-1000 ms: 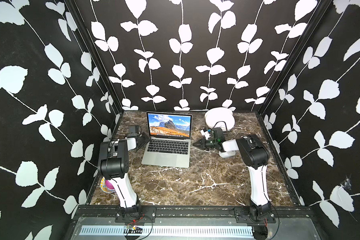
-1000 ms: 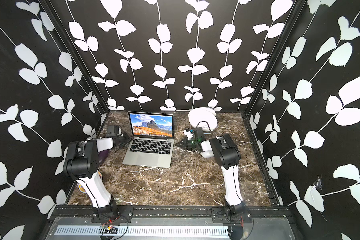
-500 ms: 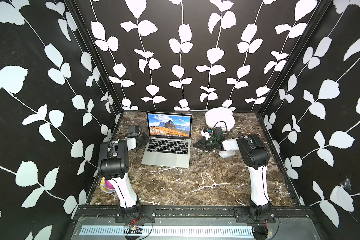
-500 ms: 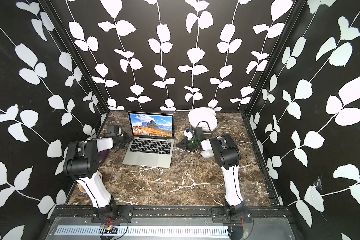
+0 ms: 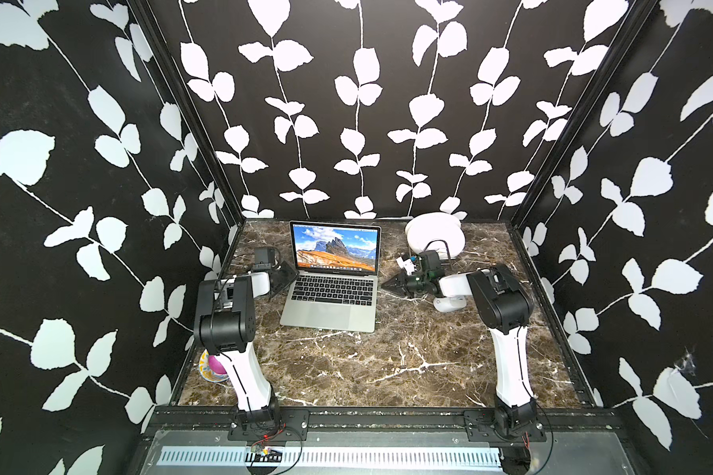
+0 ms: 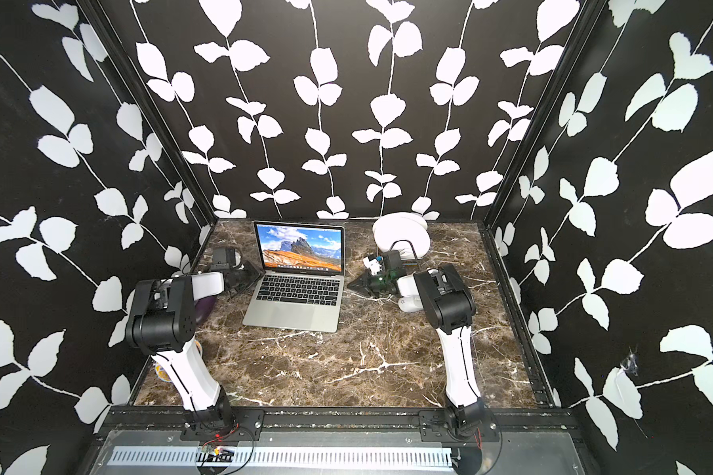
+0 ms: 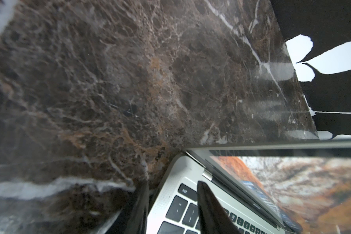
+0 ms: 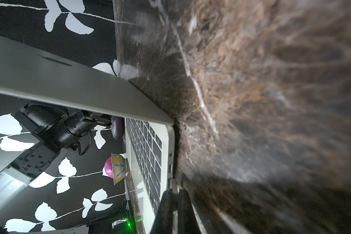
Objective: Insert the wireless mouse receiver into the laptop
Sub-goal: Insert the USB plug into the USB port.
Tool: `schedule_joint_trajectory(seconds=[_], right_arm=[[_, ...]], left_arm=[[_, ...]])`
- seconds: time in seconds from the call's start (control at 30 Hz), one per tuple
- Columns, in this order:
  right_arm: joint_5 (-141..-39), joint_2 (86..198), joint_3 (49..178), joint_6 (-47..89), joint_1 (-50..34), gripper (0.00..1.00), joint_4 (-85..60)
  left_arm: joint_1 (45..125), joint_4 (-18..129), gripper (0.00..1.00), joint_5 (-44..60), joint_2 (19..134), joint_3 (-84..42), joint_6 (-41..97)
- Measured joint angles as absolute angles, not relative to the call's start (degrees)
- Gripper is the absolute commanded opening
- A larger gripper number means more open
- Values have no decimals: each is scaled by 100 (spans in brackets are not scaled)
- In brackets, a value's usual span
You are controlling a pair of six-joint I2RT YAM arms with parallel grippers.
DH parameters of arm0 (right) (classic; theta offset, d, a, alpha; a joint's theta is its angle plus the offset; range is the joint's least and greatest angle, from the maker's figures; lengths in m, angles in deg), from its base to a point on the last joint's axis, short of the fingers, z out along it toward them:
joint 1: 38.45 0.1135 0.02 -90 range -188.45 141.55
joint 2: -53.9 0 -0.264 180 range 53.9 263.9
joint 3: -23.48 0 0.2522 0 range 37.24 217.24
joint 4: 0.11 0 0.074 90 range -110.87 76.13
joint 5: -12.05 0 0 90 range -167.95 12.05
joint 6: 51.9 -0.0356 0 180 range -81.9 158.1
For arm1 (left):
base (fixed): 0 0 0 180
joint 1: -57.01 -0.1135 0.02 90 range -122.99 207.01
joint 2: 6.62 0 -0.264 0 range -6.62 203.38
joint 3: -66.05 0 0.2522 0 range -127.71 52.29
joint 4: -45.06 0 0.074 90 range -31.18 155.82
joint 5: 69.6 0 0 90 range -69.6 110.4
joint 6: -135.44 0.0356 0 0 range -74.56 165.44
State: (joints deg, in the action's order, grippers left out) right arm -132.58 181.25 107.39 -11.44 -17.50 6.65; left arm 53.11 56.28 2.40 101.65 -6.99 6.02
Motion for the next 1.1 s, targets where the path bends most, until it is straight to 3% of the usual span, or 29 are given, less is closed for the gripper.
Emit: schedule_joint_trajectory(seconds=[1.1], right_arm=[[-13512, 18267, 10936, -1161, -1684, 0, 638]], left_arm=[[5311, 5759, 41, 220, 10220, -822, 608]])
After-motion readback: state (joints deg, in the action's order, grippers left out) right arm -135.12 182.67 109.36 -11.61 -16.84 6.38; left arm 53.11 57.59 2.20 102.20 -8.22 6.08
